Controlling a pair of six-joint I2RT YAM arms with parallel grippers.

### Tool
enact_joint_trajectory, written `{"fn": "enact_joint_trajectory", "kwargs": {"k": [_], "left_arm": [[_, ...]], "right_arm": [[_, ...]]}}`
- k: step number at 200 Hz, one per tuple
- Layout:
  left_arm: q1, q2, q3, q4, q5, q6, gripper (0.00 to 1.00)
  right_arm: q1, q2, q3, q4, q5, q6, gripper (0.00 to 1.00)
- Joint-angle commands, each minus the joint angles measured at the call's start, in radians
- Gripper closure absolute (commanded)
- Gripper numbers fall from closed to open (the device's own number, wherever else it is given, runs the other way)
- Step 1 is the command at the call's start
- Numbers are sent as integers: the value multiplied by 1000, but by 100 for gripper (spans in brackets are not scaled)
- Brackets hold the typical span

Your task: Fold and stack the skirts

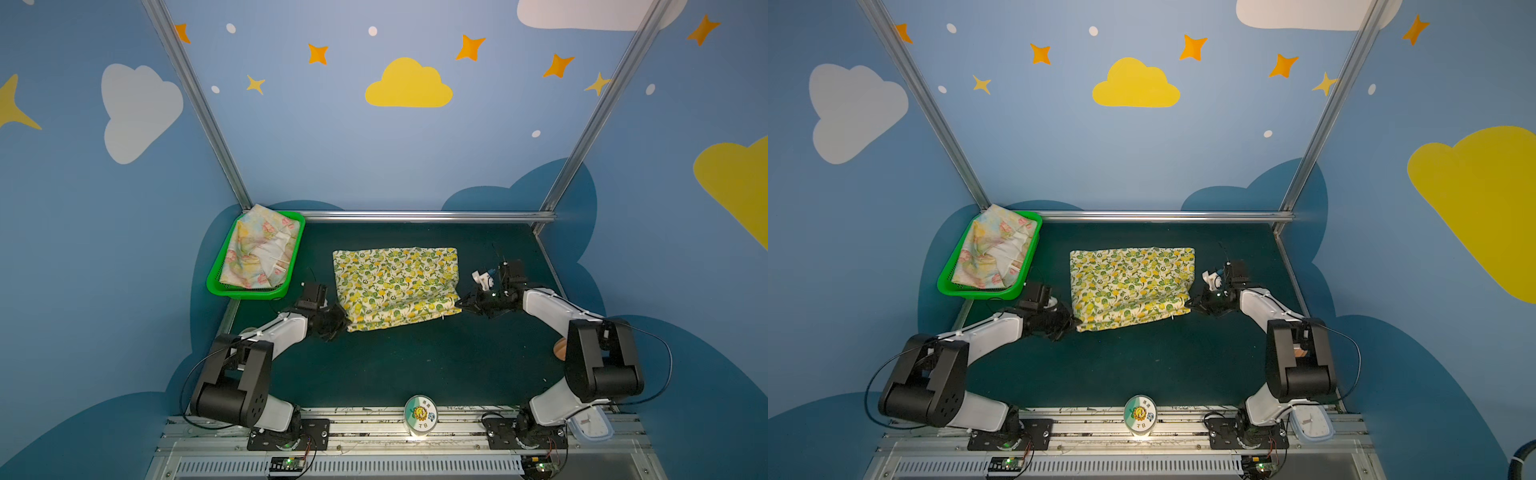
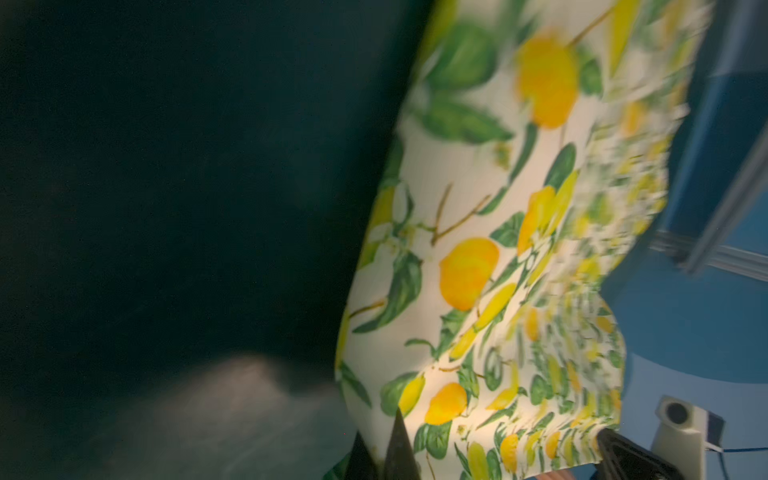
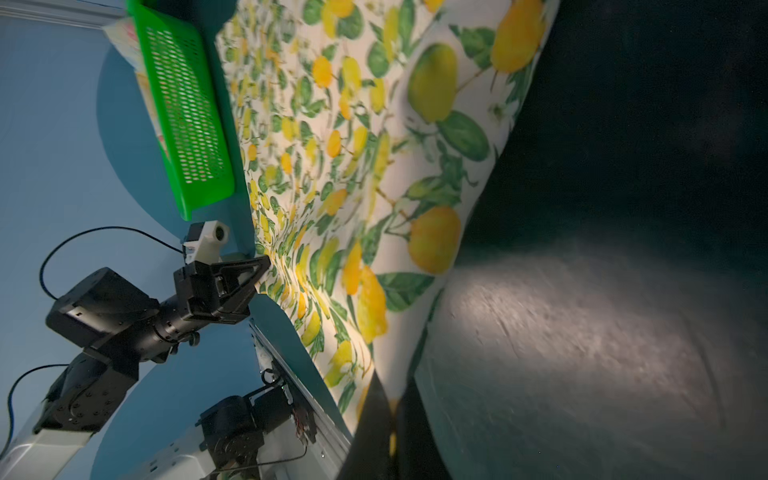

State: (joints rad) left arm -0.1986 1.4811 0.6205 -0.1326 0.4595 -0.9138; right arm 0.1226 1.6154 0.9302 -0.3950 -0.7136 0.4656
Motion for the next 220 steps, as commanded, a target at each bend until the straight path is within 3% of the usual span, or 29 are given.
{"fn": "enact_joint_trajectory", "kwargs": {"k": [1, 12, 17, 23, 37, 46, 74, 95, 109, 144, 155, 220], "left_arm": [[-21, -18, 38, 30, -114, 10, 96], [-34, -31, 61, -27, -132, 35, 96], [-39, -38, 69, -44, -131, 46, 93], [-42, -53, 80, -69, -130, 56, 84], [-51, -95, 112, -152, -125, 73, 52], [-54, -131, 134, -212, -120, 84, 40], [-55, -261, 206, -378, -152, 113, 35], [-55, -287, 237, -338, -160, 125, 36], [-55, -242, 263, -310, -145, 143, 42], [-71, -23, 322, -270, -104, 227, 72], [-80, 30, 315, -238, -104, 236, 78], [-115, 152, 256, -215, -125, 239, 82]], "right_arm": [[-17, 33, 82, -102, 56, -68, 100], [-21, 50, 96, -129, 57, -72, 100], [-23, 46, 95, -130, 57, -67, 92], [-27, 33, 93, -126, 56, -62, 87], [-28, -5, 107, -150, 74, -58, 71], [-27, -35, 127, -189, 98, -61, 61], [-14, -129, 183, -258, 159, -61, 56], [35, -142, 201, -221, 176, -72, 58], [72, -113, 216, -215, 188, -56, 63], [129, -12, 189, -147, 207, -22, 100], [143, 5, 170, -125, 223, -5, 100], [180, 100, 64, -20, 307, 90, 100]]}}
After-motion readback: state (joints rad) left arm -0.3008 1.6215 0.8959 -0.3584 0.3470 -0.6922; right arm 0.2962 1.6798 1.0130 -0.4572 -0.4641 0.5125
